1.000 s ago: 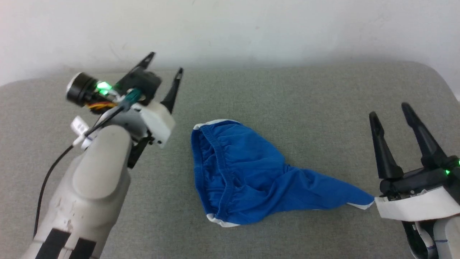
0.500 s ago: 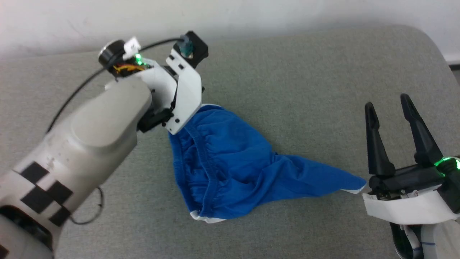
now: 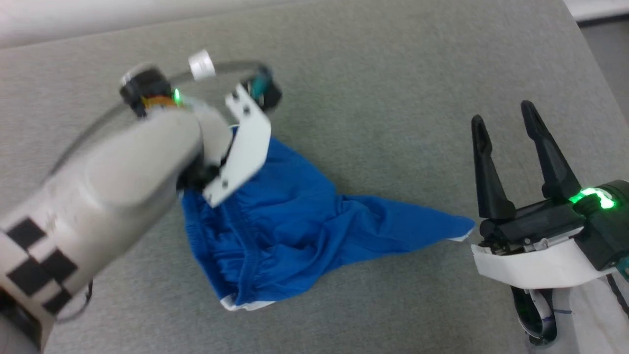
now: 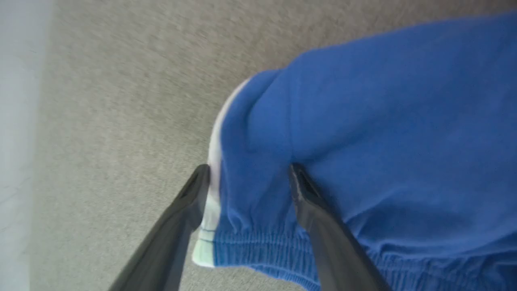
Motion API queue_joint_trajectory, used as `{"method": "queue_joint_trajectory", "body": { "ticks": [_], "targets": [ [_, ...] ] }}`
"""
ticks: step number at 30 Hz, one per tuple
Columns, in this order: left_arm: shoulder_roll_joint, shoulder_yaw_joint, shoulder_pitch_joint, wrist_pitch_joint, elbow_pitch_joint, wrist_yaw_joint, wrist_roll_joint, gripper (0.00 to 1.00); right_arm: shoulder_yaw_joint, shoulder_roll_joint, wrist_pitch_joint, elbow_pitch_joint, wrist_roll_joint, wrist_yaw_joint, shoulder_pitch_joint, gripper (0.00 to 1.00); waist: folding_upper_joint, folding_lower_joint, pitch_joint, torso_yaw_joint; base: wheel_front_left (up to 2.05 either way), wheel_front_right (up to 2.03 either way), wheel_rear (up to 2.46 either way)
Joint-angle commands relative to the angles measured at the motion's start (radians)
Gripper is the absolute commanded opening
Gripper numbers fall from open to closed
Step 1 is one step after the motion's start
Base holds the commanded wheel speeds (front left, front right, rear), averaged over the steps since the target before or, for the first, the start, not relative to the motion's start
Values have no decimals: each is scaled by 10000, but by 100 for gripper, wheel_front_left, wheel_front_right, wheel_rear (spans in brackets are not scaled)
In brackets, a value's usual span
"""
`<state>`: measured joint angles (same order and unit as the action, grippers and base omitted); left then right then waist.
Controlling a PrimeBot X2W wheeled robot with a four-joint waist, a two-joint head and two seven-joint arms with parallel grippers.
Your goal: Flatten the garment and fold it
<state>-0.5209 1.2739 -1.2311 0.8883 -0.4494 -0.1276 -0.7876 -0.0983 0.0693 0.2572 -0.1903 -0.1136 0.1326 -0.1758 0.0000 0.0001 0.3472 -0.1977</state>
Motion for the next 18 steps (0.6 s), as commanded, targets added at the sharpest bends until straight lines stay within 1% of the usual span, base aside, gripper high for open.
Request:
{"method": "queue_joint_trajectory", "body": {
  "ticks": [1, 4, 6, 7, 8, 11, 12, 13, 18],
  "targets": [
    [-194, 60, 586, 334, 211, -30, 351, 100, -12, -64, 45, 80, 38, -19, -127, 100, 0, -1, 422, -411, 0, 0, 0],
    [-409, 61, 1164, 628, 571, -30, 647, 100, -18, -103, 45, 161, 45, -19, -140, 100, 0, -1, 454, -378, 0, 0, 0],
    [-504, 61, 1326, 464, 686, -30, 699, 100, 1, -120, 45, 209, 58, -19, -134, 100, 0, -1, 419, -276, 0, 0, 0],
    [-521, 62, 1336, 304, 693, -30, 640, 69, 18, -126, 45, 227, 67, -19, -135, 100, 0, -1, 382, -209, 0, 0, 0],
    [-536, 62, 1307, 144, 744, -30, 646, 0, 28, -130, 45, 234, 77, -19, -136, 100, 0, -1, 339, -143, 0, 0, 0],
    [-663, 62, 987, -523, 994, -30, 861, 0, 57, -138, 45, 207, 103, -19, -113, 100, 0, -1, 198, 33, 0, 0, 0],
    [-715, 62, 801, -900, 1005, -30, 776, 0, 89, -139, 45, 188, 113, -19, -88, 100, 0, -1, 158, 96, 0, 0, 0],
    [-715, 62, 801, -900, 1005, -30, 776, 0, 89, -139, 45, 188, 113, -19, -88, 100, 0, -1, 158, 96, 0, 0, 0],
    [-1129, 63, -201, -2538, 584, -30, 617, 0, 128, -147, 45, 46, 118, -19, 24, 100, 0, -1, 88, 196, 0, 0, 0]
  ]
}}
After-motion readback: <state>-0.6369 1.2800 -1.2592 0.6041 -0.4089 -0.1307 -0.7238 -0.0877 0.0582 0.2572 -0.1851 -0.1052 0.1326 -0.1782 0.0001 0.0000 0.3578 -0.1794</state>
